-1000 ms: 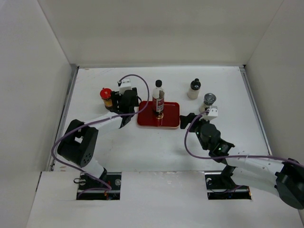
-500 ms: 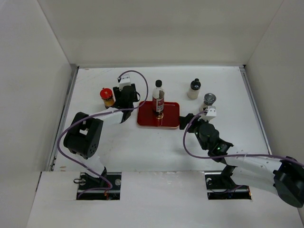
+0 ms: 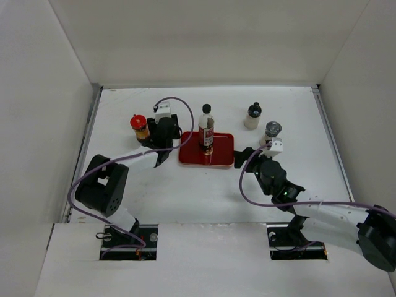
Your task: Organize the condiment bottles
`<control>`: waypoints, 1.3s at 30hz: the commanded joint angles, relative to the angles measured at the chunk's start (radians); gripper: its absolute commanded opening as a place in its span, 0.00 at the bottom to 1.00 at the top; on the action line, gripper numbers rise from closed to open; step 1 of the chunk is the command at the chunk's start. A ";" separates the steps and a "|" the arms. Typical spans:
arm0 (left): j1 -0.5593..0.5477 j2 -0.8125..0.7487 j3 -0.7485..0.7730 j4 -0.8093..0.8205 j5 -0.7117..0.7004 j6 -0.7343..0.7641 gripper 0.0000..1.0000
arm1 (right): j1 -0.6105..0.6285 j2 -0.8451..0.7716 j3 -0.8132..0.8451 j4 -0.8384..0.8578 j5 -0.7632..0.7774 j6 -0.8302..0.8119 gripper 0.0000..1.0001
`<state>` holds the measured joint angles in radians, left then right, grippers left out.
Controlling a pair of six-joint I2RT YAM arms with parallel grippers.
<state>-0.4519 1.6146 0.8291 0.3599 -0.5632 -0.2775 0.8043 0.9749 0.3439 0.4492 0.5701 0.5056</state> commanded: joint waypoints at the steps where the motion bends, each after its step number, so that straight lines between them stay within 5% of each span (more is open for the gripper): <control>1: -0.044 -0.143 -0.002 0.082 -0.021 -0.005 0.30 | -0.006 -0.024 0.009 0.045 -0.009 0.008 0.85; 10: -0.176 -0.256 -0.019 0.102 -0.017 -0.029 0.29 | -0.007 -0.031 0.009 0.042 0.004 0.002 0.86; 39: -0.216 0.005 0.024 0.269 -0.026 -0.031 0.34 | -0.007 -0.022 0.007 0.048 -0.003 0.005 0.86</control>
<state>-0.6682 1.6405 0.7959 0.4915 -0.5667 -0.2985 0.8043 0.9562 0.3439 0.4492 0.5686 0.5053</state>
